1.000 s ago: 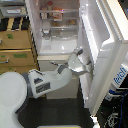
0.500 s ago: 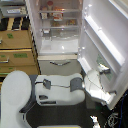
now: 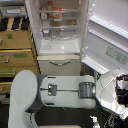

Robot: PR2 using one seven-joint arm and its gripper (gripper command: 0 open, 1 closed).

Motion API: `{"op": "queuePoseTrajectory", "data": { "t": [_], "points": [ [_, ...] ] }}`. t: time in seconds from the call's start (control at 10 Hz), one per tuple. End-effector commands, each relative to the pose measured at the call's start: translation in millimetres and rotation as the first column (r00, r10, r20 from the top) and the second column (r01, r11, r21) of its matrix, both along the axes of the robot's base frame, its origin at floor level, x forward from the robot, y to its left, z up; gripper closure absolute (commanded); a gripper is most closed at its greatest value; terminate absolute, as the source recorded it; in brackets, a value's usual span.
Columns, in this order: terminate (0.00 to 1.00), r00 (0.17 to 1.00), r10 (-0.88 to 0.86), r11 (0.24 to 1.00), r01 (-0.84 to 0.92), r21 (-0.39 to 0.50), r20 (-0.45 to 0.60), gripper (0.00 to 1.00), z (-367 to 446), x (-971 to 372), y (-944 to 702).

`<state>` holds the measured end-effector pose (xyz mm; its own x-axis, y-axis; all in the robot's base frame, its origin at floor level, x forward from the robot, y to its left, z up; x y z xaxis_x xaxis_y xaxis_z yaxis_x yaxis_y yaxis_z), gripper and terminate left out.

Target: Opening the fridge

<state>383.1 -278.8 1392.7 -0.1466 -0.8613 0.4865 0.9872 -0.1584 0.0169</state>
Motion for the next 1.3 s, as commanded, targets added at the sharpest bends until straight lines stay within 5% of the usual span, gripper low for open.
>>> {"op": "queuePoseTrajectory", "data": {
  "t": [0.1,0.6,1.0,1.3],
  "points": [
    [0.0,0.945,0.312,0.937,-0.289,0.196,-0.101,0.0,-176,51,159],
    [0.0,0.723,0.688,0.707,-0.649,0.281,-0.061,0.0,-293,136,452],
    [0.0,0.623,0.782,0.586,-0.719,0.373,-0.029,0.0,-425,96,525],
    [0.0,0.316,0.944,0.331,-0.888,0.321,-0.098,0.0,-488,81,557]
  ]
}}
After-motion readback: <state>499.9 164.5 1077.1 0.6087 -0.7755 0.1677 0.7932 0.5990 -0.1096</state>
